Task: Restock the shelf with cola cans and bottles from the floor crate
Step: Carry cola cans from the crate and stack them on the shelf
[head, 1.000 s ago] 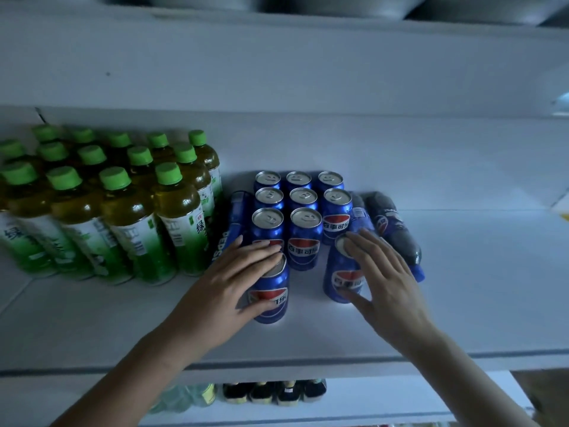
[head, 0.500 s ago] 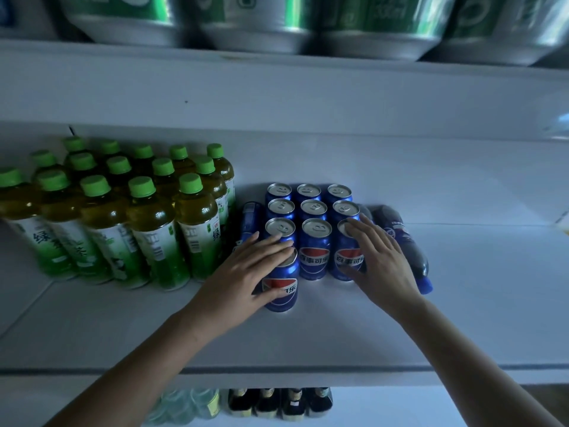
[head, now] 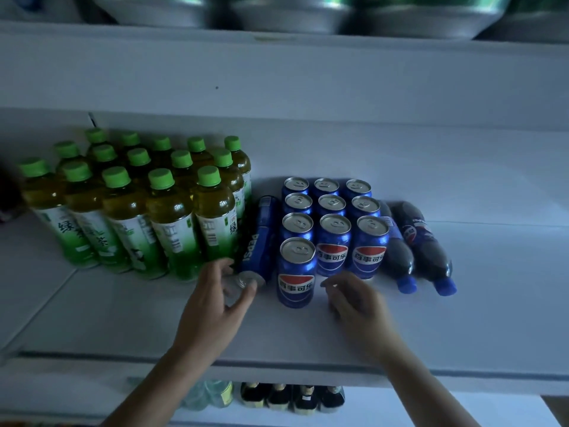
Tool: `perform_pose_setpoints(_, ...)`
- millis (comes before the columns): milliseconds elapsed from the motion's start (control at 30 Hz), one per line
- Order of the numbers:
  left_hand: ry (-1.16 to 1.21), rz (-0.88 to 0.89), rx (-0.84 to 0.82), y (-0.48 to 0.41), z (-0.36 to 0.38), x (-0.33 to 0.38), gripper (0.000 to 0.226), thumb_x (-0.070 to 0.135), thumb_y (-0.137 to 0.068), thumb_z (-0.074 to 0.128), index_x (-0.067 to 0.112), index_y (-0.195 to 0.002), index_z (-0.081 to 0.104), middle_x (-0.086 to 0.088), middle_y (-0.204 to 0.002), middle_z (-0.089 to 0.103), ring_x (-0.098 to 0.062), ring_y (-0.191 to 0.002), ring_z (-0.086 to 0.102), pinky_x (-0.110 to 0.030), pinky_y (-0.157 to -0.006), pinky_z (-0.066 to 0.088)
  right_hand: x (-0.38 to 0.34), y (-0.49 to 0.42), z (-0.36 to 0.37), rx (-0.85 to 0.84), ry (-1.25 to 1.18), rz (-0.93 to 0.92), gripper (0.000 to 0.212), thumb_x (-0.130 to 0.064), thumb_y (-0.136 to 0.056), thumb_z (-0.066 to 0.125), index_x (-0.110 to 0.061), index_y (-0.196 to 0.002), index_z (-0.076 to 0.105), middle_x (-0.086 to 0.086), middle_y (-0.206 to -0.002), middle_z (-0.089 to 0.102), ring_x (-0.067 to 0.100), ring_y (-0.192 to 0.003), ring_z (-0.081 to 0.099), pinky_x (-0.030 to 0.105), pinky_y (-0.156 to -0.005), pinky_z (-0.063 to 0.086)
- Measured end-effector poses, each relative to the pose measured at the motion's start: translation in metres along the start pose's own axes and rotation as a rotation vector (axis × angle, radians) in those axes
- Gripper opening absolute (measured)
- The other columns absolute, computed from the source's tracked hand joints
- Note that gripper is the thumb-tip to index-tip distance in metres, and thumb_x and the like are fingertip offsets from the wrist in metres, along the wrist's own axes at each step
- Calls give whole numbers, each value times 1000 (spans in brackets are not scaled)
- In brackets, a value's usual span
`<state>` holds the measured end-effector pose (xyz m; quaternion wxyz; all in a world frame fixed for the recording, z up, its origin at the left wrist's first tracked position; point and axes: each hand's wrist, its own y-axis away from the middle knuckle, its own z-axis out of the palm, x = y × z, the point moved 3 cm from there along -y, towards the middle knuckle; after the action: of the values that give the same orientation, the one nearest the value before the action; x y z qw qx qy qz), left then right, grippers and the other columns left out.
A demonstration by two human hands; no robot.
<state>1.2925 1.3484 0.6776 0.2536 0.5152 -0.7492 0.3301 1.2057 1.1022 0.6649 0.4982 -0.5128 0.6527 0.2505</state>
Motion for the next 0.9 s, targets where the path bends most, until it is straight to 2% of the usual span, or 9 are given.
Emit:
perform_pose_setpoints(67,-125,-108,-158,-3,8,1,67,72,-90,47,32,-143,39,12,-136,48,-14,-112,60,-36,-90,50,6,-7,3,-10,-49,106,14,-12,-98,64,-22,-89,70,-4,-59,62,9,-54,52,26,-57,44)
perform_pose_setpoints(133,-253,-153,-229,-11,13,5,75,82,-87,34,30,-141,41,7,-138,50,-20,-117,59,-37,-93,49,9,-9,2,15,-77,114,15,-13,-98,63,-21,-89,70,-4,-60,62,10,-55,52,27,-56,43)
perform_pose_setpoints(233,-424,-206,-215,-25,16,11,77,87,-85,29,22,-120,53,-1,-115,65,-25,-101,65,-37,-85,53,10,-7,3,-5,-9,78,15,-14,-97,64,-24,-88,70,-2,-63,64,10,-55,55,27,-56,46)
perform_pose_setpoints(333,-475,-183,-169,-31,18,15,74,88,-84,32,21,-106,55,0,-99,69,-24,-87,66,-34,-75,55,10,-6,1,-4,-45,89,17,-11,-97,63,-24,-88,70,-1,-63,65,10,-56,56,23,-56,46)
perform_pose_setpoints(500,-336,-169,-132,-22,5,5,59,84,-82,45,26,-91,57,7,-87,65,-18,-80,62,-30,-67,48,10,-3,-1,0,-96,94,19,-9,-99,61,-23,-89,70,0,-63,65,10,-57,57,25,-57,47)
perform_pose_setpoints(600,-253,-150,-97,-7,-11,-6,67,91,-73,40,27,-81,59,9,-76,65,-11,-72,61,-31,-65,52,10,-1,-2,10,-113,105,19,-10,-99,61,-23,-89,71,-1,-63,65,11,-56,56,28,-57,47)
perform_pose_setpoints(700,-210,-120,-54,11,-29,-12,67,91,-70,39,27,-76,60,7,-66,64,-8,-63,61,-31,-59,50,12,-2,-3,33,-108,100,20,-10,-99,61,-24,-89,71,1,-65,66,12,-57,57,30,-59,48)
perform_pose_setpoints(800,-155,-82,36,24,-48,-11,59,86,-71,46,28,-77,58,10,-69,66,-7,-68,63,-34,-63,53,11,-2,-2,39,-95,88,22,-10,-99,61,-26,-88,71,3,-66,66,13,-58,57,33,-59,48)
perform_pose_setpoints(900,-114,-9,107,27,-63,-5,50,78,-75,53,31,-89,59,15,-84,67,-7,-78,65,-36,-68,54,11,-2,1,22,-71,81,24,-10,-99,61,-28,-87,70,3,-66,66,13,-58,57,34,-60,49)
